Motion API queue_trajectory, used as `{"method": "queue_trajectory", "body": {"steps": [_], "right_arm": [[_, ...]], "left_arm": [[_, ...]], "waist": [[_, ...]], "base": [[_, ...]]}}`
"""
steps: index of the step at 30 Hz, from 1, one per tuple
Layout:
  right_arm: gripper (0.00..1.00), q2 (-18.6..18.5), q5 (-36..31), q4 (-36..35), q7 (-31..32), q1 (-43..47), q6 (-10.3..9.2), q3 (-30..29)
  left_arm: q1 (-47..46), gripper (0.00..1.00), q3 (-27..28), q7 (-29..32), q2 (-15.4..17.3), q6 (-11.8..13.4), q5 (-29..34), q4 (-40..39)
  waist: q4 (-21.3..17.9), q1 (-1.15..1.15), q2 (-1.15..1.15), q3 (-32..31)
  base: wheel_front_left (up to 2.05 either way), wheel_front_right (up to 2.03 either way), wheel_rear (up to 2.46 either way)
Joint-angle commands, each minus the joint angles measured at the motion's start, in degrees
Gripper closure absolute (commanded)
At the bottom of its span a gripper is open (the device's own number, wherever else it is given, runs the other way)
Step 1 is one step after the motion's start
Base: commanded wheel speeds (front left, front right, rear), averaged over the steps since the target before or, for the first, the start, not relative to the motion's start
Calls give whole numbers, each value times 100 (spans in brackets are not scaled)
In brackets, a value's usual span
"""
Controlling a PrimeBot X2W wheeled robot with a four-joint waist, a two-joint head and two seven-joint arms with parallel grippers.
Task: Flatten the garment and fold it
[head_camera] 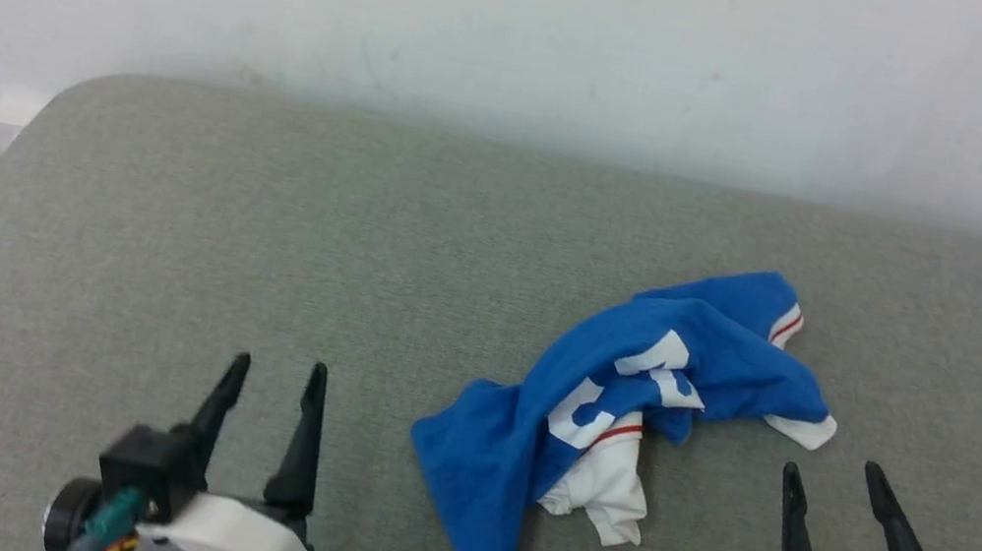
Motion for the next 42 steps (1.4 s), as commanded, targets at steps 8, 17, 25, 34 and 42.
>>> {"method": "queue_trajectory", "body": {"steps": [8,17,25,34,42], "right_arm": [[0,-8,-12,214,567,-148,-12,681],[0,-816,1162,544,2529,-1262,-12,2472],[0,-1058,2213,1492,4060,-2306,-12,3017],[100,-1099,2561,2325,4295,-2746,-12,3463],[100,-1191,3037,1821,3540,-2896,-12,3428]], "left_arm": [[350,0,6,-27,-346,-281,572,-193],[146,0,45,-28,-649,-559,743,59],[-98,0,95,-28,-974,-768,868,250],[-144,0,278,-28,-1148,-910,986,417],[-23,0,495,-28,-1187,-996,1090,545]], "waist": [[438,1,-1,111],[968,1,-1,581],[1556,1,-1,1021],[1748,1,-1,1116],[1254,1,-1,747]], "base": [[0,0,0],[0,0,0],[0,0,0],[0,0,0],[0,0,0]]}}
